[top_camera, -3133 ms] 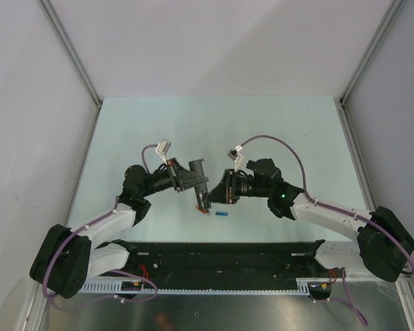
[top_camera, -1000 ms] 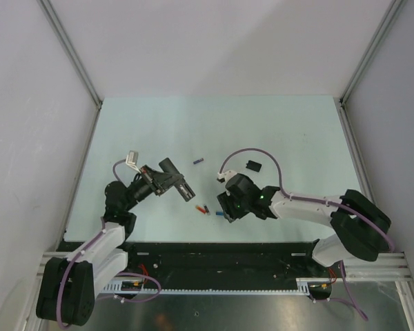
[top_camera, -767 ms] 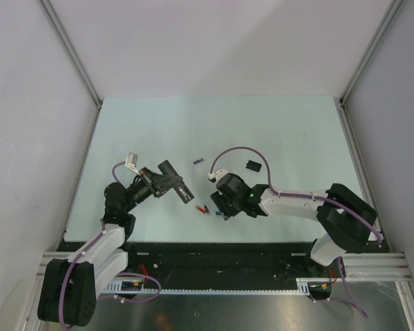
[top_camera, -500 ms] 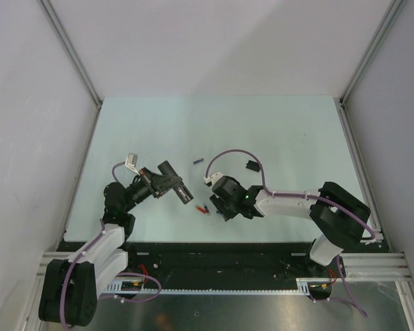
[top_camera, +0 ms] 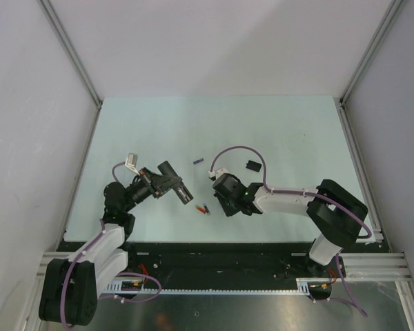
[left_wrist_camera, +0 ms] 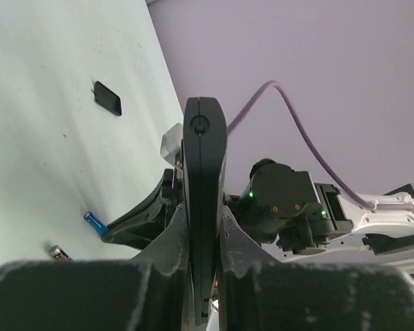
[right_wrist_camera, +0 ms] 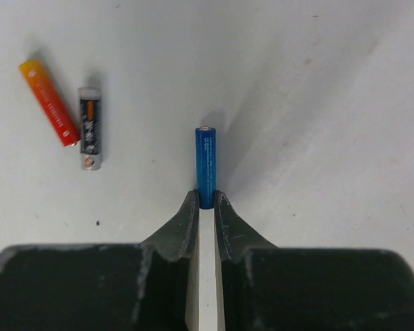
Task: Load the batteries into the remote control
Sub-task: Move the battery to the center of the board, then pick up the battery from the center of the board.
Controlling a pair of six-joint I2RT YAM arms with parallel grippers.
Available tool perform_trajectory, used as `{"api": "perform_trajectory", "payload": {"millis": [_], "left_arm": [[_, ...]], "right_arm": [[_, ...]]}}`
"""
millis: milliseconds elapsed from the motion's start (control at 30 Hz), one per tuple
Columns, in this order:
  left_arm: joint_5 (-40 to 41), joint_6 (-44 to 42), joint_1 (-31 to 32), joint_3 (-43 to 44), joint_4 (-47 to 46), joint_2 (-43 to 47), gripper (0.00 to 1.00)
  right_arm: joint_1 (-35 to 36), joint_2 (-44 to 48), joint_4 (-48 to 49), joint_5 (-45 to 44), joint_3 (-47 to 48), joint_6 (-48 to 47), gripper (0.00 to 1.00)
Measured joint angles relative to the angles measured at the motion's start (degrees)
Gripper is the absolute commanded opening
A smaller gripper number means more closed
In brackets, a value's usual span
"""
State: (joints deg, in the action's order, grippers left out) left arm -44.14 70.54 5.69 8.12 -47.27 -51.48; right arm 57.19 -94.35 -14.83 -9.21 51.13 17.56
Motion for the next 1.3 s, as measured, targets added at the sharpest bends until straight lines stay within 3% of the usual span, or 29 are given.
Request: {"api": "perform_trajectory", "payload": {"millis": [133, 200, 233, 400, 1300], "left_arm": [[-0.02, 0.00, -0.02, 0.00, 0.02, -0.22, 0.00], [-0.02, 0.00, -0.02, 0.00, 0.04, -0.26, 0.00], [-0.02, 0.00, -0.02, 0.00, 0.02, -0.26, 0.00], [0.00, 0.00, -0.04, 0.00, 0.04, -0.26, 0.00], [-0.17, -0.02, -0.07, 0.00, 0.24, -0.74, 0.00]], "right_arm": [[-1.95, 0.04, -0.35, -0.07, 0.02, 3.28, 0.09], [-2.67, 0.07, -0.90, -0.24, 0.15, 4.39, 0.18], [-2.91, 0.07, -1.18, -0.24, 0.24, 4.83, 0.30], [-3.56, 0.13, -2.51, -0.42, 0.72, 6.16, 0.43], [-4.76, -1.73, -7.56, -0.09, 7.32, 0.79, 0.39]]}}
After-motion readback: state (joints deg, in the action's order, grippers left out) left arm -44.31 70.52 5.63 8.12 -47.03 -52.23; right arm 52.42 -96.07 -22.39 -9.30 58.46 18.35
